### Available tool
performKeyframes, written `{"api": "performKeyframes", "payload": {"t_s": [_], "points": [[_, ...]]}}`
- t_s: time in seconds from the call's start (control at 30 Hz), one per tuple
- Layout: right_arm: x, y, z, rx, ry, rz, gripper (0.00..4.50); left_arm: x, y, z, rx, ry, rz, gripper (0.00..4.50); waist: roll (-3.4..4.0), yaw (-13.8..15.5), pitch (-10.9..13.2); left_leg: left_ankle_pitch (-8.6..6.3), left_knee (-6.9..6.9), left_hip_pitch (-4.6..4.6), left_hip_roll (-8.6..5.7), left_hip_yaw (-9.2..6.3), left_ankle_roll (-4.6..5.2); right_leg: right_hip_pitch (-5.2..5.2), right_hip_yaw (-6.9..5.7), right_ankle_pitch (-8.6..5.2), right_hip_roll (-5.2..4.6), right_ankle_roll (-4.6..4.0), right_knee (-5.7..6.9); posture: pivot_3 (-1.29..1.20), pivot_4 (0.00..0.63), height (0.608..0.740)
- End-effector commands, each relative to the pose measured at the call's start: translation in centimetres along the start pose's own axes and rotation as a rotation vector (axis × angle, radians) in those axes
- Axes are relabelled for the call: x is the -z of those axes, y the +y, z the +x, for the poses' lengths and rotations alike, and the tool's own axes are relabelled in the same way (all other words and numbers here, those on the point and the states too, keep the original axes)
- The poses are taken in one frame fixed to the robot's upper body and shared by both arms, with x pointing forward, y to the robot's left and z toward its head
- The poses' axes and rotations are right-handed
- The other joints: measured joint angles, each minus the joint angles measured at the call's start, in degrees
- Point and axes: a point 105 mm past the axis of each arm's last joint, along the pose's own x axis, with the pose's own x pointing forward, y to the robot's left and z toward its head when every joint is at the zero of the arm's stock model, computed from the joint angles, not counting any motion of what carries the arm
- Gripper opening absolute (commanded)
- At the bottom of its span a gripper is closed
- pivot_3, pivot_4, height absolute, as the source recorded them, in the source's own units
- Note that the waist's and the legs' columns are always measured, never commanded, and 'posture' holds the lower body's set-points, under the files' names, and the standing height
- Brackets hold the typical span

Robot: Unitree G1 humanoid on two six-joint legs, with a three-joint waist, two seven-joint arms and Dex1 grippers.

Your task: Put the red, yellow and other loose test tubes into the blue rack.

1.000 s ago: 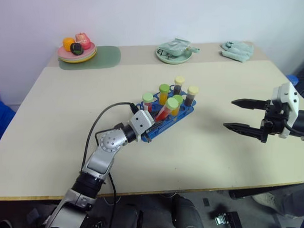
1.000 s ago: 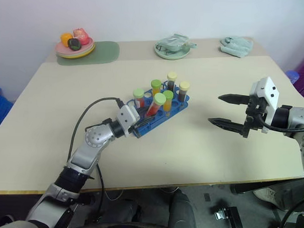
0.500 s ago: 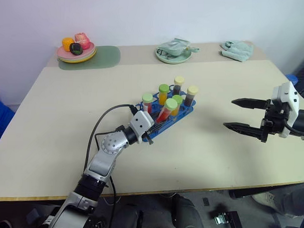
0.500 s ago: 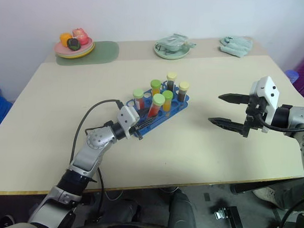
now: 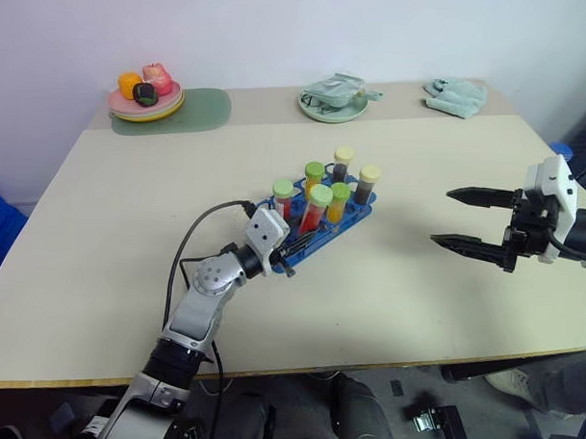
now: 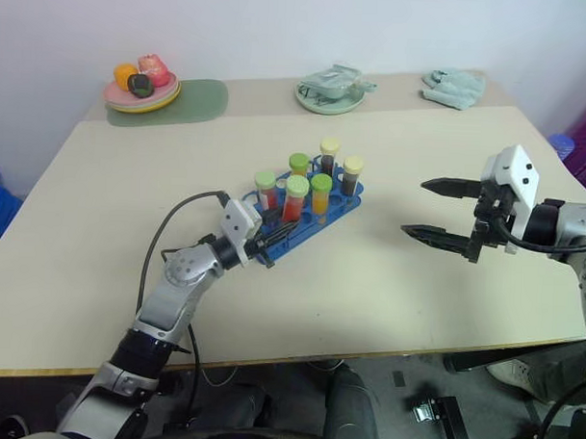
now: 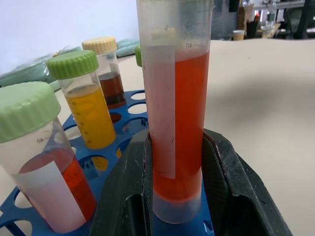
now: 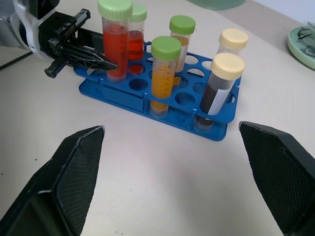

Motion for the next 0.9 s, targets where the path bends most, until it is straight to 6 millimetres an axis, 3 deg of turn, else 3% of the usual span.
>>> {"api": "performKeyframes", "payload": {"t_s": [0.03, 0.2, 0.43, 0.47, 0.67, 0.9], "points": [[-1.3, -0.3, -0.5, 0.015, -0.006, -0.066, 4.5, 0.7, 0.2, -0.6, -0.013, 0.02, -0.05, 0.78, 0.0, 0.0, 0.0, 0.0, 0.0, 0.0, 0.0, 0.0, 0.0, 0.0, 0.0, 0.0, 0.0, 0.0, 0.0, 0.0, 0.15, 0.74], [-1.3, -0.3, -0.5, 0.014, -0.004, -0.068, 4.5, 0.7, 0.1, -0.8, -0.002, 0.019, -0.054, 0.78, 0.0, 0.0, 0.0, 0.0, 0.0, 0.0, 0.0, 0.0, 0.0, 0.0, 0.0, 0.0, 0.0, 0.0, 0.0, 0.0, 0.15, 0.74], [-1.3, -0.3, -0.4, 0.013, -0.007, -0.07, 4.5, 0.5, 0.5, -1.2, -0.029, 0.01, -0.051, 4.18, 0.0, 0.3, 0.2, 0.0, 0.01, -0.01, -0.01, 0.0, 0.0, 0.0, 0.0, 0.0, 0.0, 0.0, 0.0, 0.0, 0.15, 0.74], [-1.3, -0.3, -0.4, 0.012, -0.007, -0.071, 4.5, 0.4, 0.5, -1.2, -0.027, 0.007, -0.052, 4.42, -0.01, 0.5, 0.3, 0.0, 0.02, -0.01, -0.01, 0.0, 0.0, 0.0, 0.0, 0.0, -0.01, 0.0, 0.0, 0.0, 0.15, 0.74], [-1.3, -0.3, -0.4, 0.011, -0.01, -0.069, 4.5, -0.5, 0.6, -1.6, -0.016, -0.018, -0.01, 4.42, 0.03, 1.4, 0.4, 0.0, 0.01, -0.02, 0.0, 0.01, 0.0, -0.02, 0.0, 0.0, 0.0, 0.0, -0.01, 0.0, 0.15, 0.74], [-1.1, -0.4, -0.3, 0.011, -0.012, -0.07, 4.5, -1.9, 1.4, -3.6, -0.012, -0.015, 0.028, 4.42, 0.01, 1.4, 0.5, 0.0, 0.0, -0.02, 0.0, 0.0, 0.0, -0.02, 0.0, 0.0, 0.0, 0.0, -0.01, 0.0, 0.15, 0.74]]}}
